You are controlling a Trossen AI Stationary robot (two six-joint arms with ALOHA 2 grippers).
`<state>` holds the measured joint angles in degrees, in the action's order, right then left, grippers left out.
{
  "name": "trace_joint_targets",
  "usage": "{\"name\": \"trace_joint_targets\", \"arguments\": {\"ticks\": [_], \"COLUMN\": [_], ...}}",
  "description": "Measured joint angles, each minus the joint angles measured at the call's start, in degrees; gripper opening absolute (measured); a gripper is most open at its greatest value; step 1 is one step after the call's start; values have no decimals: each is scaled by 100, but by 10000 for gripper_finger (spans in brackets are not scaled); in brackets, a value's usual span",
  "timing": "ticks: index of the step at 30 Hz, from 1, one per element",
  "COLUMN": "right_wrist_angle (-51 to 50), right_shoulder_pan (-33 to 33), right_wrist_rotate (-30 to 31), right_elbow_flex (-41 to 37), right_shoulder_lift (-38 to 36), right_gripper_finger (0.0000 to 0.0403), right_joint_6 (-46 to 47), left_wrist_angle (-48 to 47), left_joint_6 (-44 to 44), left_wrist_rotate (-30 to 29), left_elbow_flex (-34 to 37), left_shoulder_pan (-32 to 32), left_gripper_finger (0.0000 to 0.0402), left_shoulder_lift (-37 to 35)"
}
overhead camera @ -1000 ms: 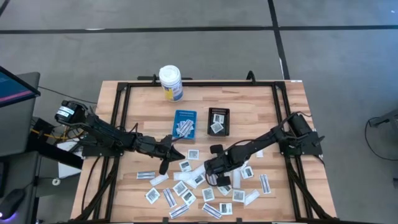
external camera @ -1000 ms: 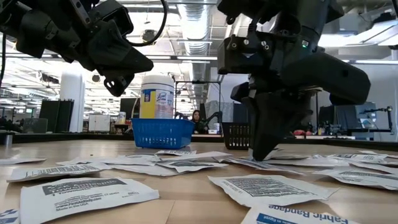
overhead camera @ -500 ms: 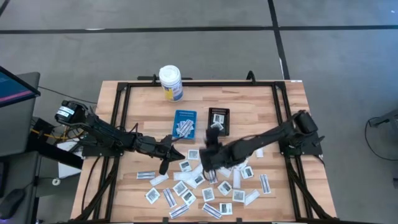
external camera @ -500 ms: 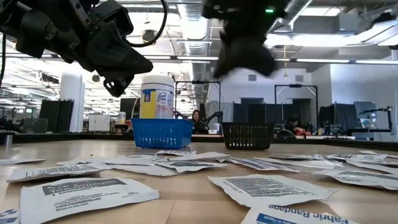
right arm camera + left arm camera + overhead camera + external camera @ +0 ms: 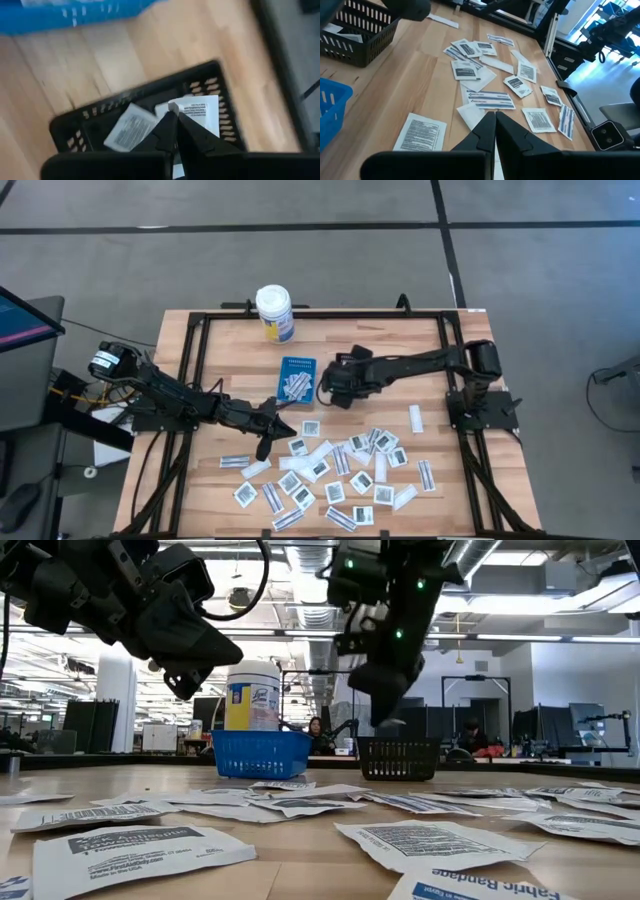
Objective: Pick & Place First Aid Supplies
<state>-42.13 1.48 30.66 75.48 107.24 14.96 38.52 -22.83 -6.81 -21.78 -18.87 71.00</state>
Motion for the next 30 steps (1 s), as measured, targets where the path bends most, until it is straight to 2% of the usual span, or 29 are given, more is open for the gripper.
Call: {"name": "trace_joint_targets", "arguments": {"ticks": [10,13,18,21,27,30], "right_wrist_angle": [137,-8,134,510,595,615], "right_shoulder_pan": [106,-10,-435,-855,-1707,-1851], "right_wrist_rotate": [-103,-172,-733,-939,-1923,-2542], "right_elbow_flex": [-242,-45,490,599,600,598], "right_shoulder_lift": [0,0,-1,-11,-9,-38], "right_gripper_finger": [89,107,122,125,123,123], "right_joint_6": [100,164,98,-747,-2534,-2917], "left_wrist_angle": [-17,-19,-17,-9,-42,-574], "left_joint_6": [-55,-59,-61,-61,-61,-164], "left_wrist_rotate": [-2,0,-2,-148,-1280,-1324], "left_elbow_flex": [0,0,0,0,-36,-368], "left_shoulder_pan": [-21,-72,-226,-441,-984,-1143], "left_gripper_finger": [11,11,11,11,6,6], "left_shoulder_lift": [0,0,0,0,0,-9]}}
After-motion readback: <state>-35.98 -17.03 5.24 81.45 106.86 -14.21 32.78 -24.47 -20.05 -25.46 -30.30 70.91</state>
